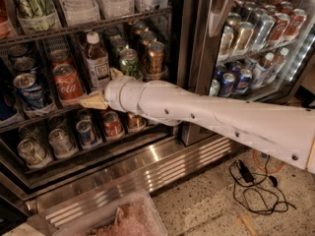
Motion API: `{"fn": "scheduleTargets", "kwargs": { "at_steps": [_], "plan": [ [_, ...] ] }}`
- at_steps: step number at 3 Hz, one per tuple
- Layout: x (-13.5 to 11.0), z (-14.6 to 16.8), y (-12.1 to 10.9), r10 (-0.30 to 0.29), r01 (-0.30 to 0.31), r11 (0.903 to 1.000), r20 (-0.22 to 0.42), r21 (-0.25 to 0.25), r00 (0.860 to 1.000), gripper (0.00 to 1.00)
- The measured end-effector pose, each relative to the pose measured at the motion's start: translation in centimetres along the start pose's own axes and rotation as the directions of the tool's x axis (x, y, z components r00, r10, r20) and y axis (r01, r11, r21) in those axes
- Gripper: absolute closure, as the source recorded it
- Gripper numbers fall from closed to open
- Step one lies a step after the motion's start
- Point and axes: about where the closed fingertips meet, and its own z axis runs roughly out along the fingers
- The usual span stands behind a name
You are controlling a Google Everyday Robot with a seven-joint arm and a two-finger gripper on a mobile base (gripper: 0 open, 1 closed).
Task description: Pick blue plastic bottle from middle shelf of fridge
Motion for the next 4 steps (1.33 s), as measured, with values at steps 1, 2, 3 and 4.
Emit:
{"fn": "scheduleTargets", "kwargs": {
  "at_steps": [1,2,3,4],
  "plan": [
    [-0.1,0.1,-0.7,0.009,-0.009,0.9995,0.012,0.032,1.000,0.12],
    [-0.4,0.0,-1.5,0.019,-0.022,0.9974,0.040,0.069,0.999,0.12],
    [-0.6,-0.1,-2.2,0.022,-0.028,0.9945,0.064,0.101,0.998,0.17],
    [-0.7,0.0,-2.5,0.023,-0.032,0.9928,0.079,0.116,0.997,0.28]
  ]
}}
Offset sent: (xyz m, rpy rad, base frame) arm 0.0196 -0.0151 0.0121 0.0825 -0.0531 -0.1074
